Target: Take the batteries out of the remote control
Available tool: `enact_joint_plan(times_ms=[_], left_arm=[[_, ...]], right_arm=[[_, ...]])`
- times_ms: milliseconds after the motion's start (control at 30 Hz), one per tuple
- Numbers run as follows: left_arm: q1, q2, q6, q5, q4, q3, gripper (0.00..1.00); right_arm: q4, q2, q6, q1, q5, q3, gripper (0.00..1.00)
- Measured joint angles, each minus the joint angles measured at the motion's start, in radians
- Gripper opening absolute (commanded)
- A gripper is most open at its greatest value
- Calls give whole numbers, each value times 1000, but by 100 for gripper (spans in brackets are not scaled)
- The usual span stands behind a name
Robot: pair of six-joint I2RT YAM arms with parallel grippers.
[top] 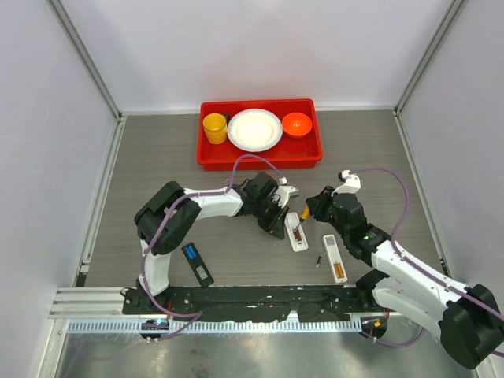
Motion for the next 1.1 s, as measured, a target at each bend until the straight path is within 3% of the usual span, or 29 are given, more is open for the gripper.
enact_joint_plan(times_ms=[1100], left_arm=[[-22, 31, 3, 22, -26, 41, 0]], right_arm=[[-42, -12, 23, -20, -13, -16, 1]])
